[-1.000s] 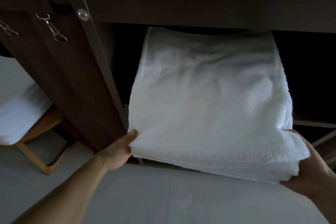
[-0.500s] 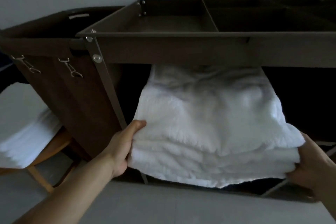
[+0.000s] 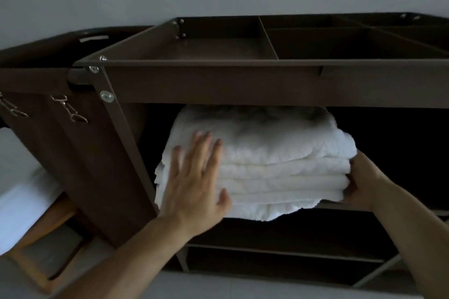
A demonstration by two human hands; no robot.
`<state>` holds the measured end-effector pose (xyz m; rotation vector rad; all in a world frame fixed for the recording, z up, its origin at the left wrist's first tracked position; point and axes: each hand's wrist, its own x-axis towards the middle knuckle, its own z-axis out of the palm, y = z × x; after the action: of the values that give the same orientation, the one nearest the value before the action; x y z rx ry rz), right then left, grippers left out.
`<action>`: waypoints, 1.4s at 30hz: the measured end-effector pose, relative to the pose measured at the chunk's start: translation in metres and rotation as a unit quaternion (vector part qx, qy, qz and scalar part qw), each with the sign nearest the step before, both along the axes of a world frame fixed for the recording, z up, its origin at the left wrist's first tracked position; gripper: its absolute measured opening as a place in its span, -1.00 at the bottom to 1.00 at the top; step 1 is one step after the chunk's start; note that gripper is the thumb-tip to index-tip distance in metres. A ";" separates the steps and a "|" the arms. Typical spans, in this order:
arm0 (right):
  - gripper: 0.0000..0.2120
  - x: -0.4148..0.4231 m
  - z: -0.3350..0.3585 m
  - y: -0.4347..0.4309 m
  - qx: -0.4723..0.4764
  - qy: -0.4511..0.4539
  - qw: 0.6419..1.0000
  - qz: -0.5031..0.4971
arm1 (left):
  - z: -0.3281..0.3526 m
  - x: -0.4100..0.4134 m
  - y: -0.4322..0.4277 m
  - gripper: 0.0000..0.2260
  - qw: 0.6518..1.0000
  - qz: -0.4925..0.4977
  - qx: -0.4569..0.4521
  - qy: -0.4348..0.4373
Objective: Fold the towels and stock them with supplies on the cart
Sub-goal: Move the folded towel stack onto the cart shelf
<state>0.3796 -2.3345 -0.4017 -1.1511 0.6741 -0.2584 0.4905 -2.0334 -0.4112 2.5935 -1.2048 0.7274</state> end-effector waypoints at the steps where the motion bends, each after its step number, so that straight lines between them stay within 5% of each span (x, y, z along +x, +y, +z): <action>1: -0.51 -0.005 0.003 -0.001 -0.042 -0.004 0.997 -0.066 | 0.005 0.002 -0.007 -0.12 0.998 -0.024 0.059 0.000; 4: -0.17 -0.022 0.004 -0.002 -0.305 -0.110 0.925 -0.196 | 0.014 0.018 -0.028 0.13 0.982 -0.025 0.185 0.009; 8: -0.13 -0.021 0.006 0.010 -0.660 -0.081 0.747 0.010 | 0.011 0.028 -0.039 0.13 0.977 -0.048 0.202 -0.044; 11: 0.01 -0.014 -0.015 0.022 -0.685 -0.025 0.721 0.097 | 0.005 0.045 -0.028 -0.05 0.983 -0.082 0.149 -0.074; 14: 0.24 -0.023 -0.033 0.022 -0.712 -0.055 0.698 0.050 | 0.006 0.058 -0.019 -0.15 0.987 -0.063 0.135 -0.053; 16: 0.33 -0.029 -0.044 0.022 -0.685 -0.033 0.727 -0.020 | 0.005 0.056 -0.020 -0.11 0.990 -0.043 0.129 -0.034; 19: 0.30 -0.032 -0.064 0.046 -0.547 0.044 0.836 0.004 | 0.000 0.043 -0.028 0.03 0.988 -0.056 0.128 -0.067; 23: -0.26 -0.023 -0.084 0.063 -0.388 0.018 0.919 -0.070 | -0.012 0.018 -0.052 0.13 0.974 -0.091 0.155 -0.137; 27: -0.58 -0.018 -0.076 0.057 -0.380 0.020 0.920 -0.096 | -0.014 0.012 -0.064 -0.02 0.976 -0.079 0.130 -0.153; 32: -0.85 -0.038 -0.076 0.040 -0.511 0.049 0.837 -0.188 | -0.009 0.030 -0.050 -0.16 0.981 -0.085 0.068 -0.160; 35: -0.89 -0.056 -0.100 0.040 -0.392 0.145 0.902 -0.108 | -0.017 0.023 -0.051 -0.29 0.979 -0.096 0.072 -0.167; 38: -0.91 -0.055 -0.100 0.049 -0.236 0.078 0.963 -0.106 | -0.021 0.022 -0.053 -0.28 0.979 -0.096 0.078 -0.163; 42: -0.77 -0.036 -0.088 0.064 -0.188 0.066 0.980 -0.002 | -0.020 0.022 -0.051 -0.24 0.980 -0.095 0.080 -0.158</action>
<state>0.3441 -2.2701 -0.4894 -1.5385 0.7648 -0.3234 0.5122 -2.0847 -0.4308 2.5019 -1.6390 1.0703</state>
